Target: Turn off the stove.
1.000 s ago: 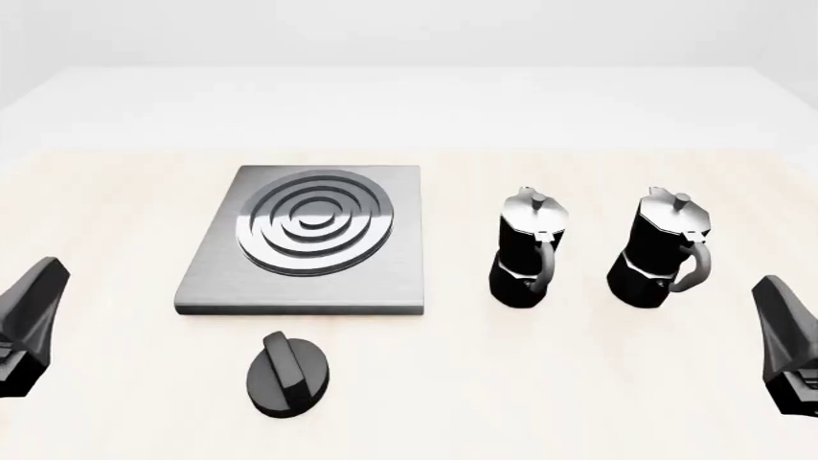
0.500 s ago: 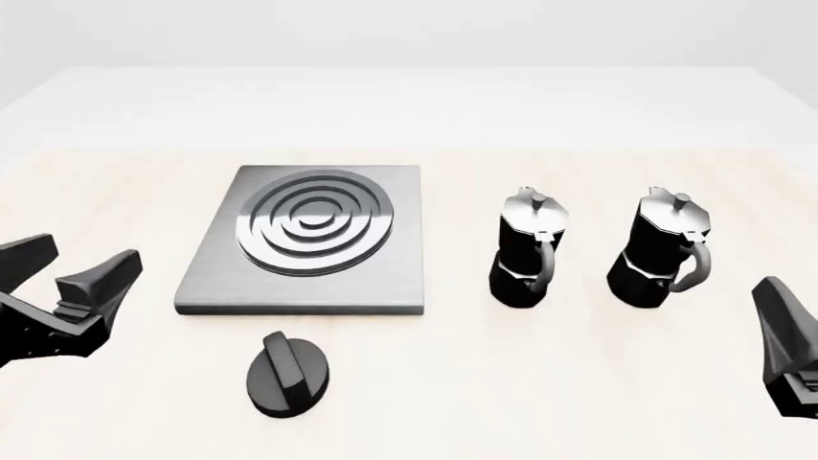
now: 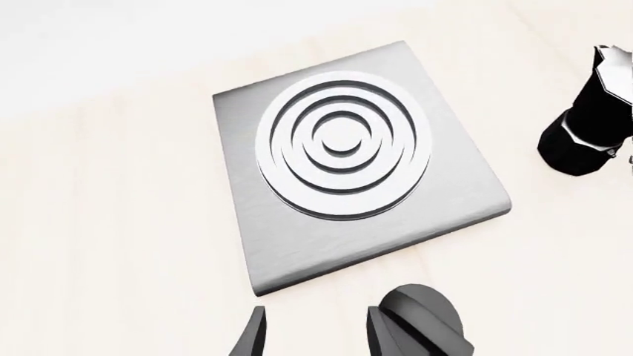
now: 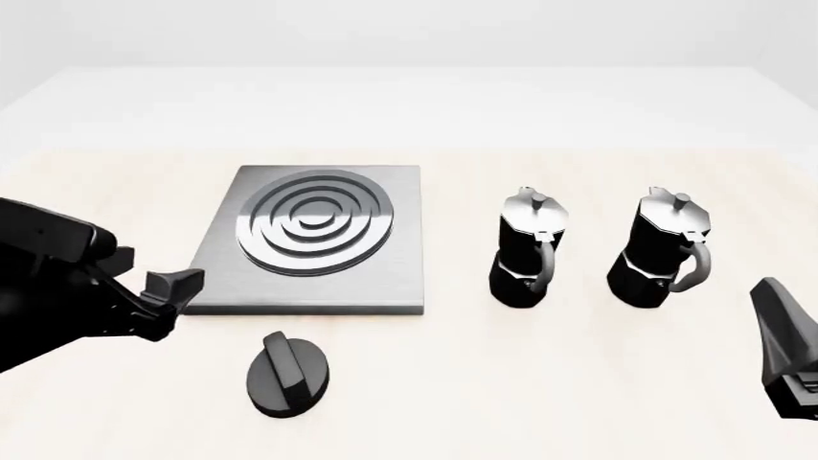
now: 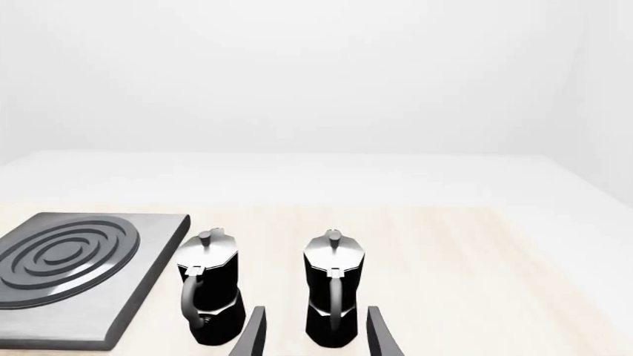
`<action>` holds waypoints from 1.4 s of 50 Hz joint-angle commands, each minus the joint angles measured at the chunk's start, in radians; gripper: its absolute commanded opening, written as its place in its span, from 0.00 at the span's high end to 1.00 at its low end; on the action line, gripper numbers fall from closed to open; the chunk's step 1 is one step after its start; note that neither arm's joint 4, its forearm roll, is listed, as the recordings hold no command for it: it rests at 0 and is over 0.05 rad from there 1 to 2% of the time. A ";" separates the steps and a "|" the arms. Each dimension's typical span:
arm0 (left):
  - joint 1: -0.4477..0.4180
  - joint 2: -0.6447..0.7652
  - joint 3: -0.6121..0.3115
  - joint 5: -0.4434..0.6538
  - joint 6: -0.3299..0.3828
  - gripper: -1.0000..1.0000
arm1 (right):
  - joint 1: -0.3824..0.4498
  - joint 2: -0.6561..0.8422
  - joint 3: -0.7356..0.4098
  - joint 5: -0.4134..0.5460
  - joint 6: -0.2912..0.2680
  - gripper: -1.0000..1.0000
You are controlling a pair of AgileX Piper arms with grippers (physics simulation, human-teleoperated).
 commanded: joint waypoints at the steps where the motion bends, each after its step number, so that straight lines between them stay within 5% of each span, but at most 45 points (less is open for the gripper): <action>1: -0.031 0.136 0.007 -0.023 0.015 0.00 | 0.002 0.005 0.000 -0.004 -0.001 0.00; 40: -0.059 0.456 0.100 -0.325 -0.022 0.00 | 0.013 0.007 0.001 -0.003 -0.006 0.00; 70: -0.071 0.562 0.083 -0.407 -0.032 0.00 | 0.010 0.003 0.001 0.001 -0.010 0.00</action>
